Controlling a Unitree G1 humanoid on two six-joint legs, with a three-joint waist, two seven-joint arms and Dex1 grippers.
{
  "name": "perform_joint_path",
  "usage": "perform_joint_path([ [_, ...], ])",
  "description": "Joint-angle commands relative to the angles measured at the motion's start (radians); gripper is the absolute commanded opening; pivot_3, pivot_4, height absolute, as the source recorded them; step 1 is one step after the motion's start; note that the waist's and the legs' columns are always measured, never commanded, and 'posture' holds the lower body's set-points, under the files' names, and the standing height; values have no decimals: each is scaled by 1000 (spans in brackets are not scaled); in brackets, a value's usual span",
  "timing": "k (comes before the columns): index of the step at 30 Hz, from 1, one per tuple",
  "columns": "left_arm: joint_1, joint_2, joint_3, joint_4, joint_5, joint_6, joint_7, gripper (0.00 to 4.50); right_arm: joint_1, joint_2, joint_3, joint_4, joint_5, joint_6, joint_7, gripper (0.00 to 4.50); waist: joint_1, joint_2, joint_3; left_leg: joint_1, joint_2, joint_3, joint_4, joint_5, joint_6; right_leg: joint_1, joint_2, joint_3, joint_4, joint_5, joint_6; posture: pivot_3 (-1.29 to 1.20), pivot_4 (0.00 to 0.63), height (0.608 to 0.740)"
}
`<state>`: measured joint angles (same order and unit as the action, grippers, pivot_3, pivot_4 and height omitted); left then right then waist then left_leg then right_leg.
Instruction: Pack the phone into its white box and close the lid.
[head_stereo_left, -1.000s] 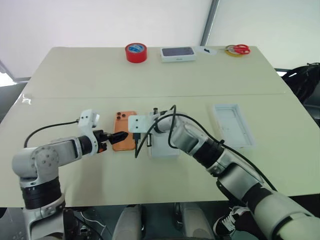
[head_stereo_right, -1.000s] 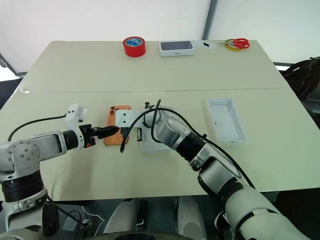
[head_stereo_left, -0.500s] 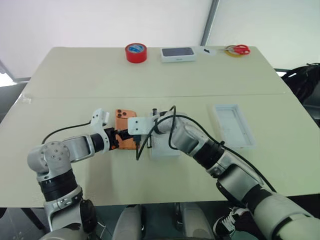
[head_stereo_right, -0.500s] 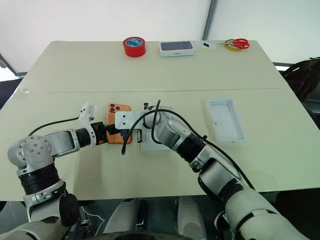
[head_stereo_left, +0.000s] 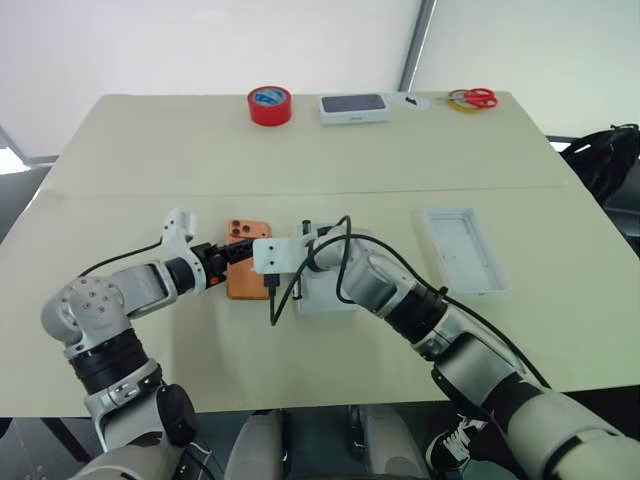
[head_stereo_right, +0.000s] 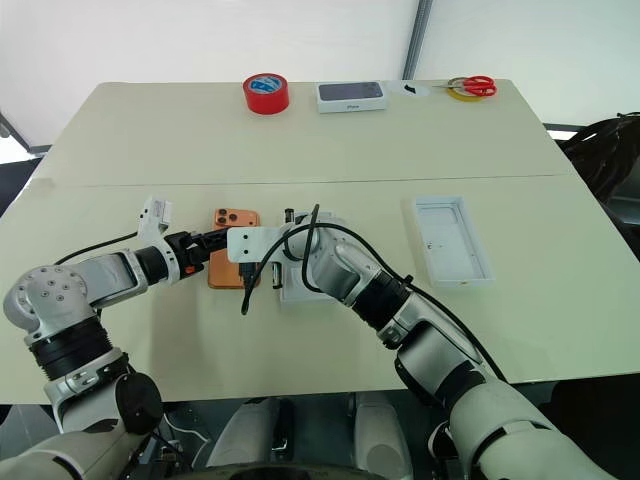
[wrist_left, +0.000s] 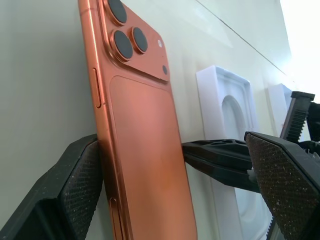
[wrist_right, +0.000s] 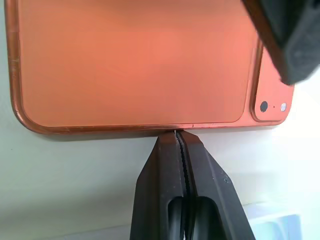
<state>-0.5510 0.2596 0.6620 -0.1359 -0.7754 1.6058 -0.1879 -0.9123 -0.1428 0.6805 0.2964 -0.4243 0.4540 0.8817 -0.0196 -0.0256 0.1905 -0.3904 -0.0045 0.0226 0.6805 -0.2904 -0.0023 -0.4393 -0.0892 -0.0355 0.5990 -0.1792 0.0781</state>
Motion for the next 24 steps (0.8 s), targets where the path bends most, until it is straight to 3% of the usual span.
perform_joint_path([
  [1, -14, 4, 8, -13, -29, 9, 7, 3243, 9, 15, 7, -23, 0, -4, 10, 0, 0, 0, 0, 0, 0, 0, 0, 0, 0, 0, 0, 0, 0, 0, 0, 0, 150, 736],
  [4, -16, -1, 22, -2, -39, 9, 17, 1710, 10, 11, 2, -28, 1, 0, 12, 0, 0, 0, 0, 0, 0, 0, 0, 0, -1, 0, 0, 0, 0, 0, 0, 0, 150, 736],
  [12, -31, -12, 86, 35, -57, 9, 51, 1710, 4, -21, -39, -95, 10, 19, 20, 0, 1, 0, 0, 0, 0, 0, 0, 0, -1, 0, 0, 0, 0, 0, 0, 0, 150, 736],
  [17, -38, -32, 118, 48, -98, 9, 86, 37, 22, -66, -125, -233, 70, 80, 53, 0, 6, -1, 0, -1, 0, 0, 0, 0, -1, 0, -1, 0, 0, 0, 0, 0, 150, 736],
  [24, -68, -100, 172, 47, -190, 9, 145, 37, 159, -178, -354, -502, 251, 101, 78, 0, 9, -1, 0, -1, 0, -1, 0, -1, -1, 0, -1, -1, -1, 0, 0, 0, 150, 736],
])
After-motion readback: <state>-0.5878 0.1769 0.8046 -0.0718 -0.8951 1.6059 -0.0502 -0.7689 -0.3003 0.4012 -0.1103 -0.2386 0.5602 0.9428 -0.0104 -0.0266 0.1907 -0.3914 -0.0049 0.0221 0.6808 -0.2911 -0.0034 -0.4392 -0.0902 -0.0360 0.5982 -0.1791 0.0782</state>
